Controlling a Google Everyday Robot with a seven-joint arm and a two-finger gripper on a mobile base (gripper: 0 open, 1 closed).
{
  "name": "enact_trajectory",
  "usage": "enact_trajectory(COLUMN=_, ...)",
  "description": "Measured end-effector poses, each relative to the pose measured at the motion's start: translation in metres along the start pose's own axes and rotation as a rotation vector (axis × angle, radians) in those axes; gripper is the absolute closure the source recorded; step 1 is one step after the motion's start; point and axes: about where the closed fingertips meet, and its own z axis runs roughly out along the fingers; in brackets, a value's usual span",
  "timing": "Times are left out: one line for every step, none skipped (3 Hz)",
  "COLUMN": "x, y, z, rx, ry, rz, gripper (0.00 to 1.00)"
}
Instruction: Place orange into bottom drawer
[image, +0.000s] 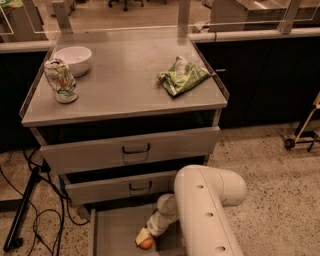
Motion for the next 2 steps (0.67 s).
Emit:
enact_trajectory(x=0.0, y=0.0, z=0.0, rx=0.0, ry=0.0, rz=0.0, gripper=0.0)
enact_trajectory(x=0.0, y=0.0, z=0.0, rx=0.0, ry=0.0, rz=0.0, gripper=0.0)
